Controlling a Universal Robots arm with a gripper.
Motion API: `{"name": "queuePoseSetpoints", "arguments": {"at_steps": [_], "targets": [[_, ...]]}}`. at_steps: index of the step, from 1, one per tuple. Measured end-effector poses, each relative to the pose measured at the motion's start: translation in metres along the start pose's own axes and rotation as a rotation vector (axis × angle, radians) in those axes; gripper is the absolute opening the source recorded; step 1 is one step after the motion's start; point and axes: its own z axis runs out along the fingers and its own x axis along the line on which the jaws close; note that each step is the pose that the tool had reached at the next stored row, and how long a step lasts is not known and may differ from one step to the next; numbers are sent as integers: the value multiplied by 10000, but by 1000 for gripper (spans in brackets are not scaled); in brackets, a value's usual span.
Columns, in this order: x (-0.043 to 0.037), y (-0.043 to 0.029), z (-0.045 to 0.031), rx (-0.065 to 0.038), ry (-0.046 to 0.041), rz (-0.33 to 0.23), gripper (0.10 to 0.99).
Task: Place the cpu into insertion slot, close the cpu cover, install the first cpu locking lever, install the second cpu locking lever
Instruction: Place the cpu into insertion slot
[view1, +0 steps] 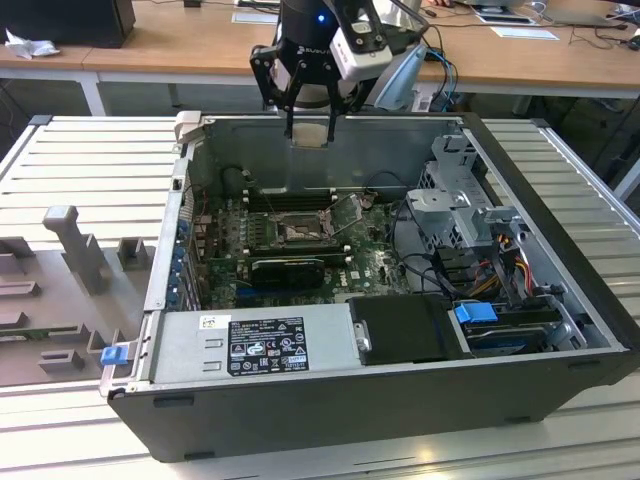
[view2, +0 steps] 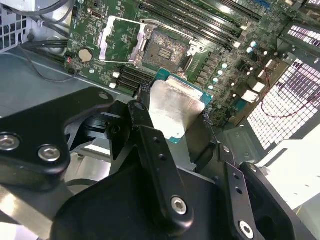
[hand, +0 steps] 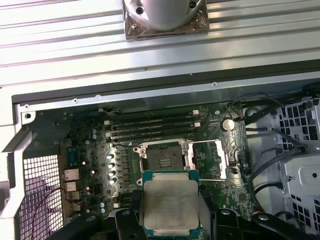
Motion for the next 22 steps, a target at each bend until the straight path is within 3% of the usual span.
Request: {"name": "queuePoseSetpoints", "arguments": {"at_steps": [7, 22], "targets": [[0, -1, 5, -16, -77, 876, 529], [0, -2, 20, -41, -192, 2154, 529]]}}
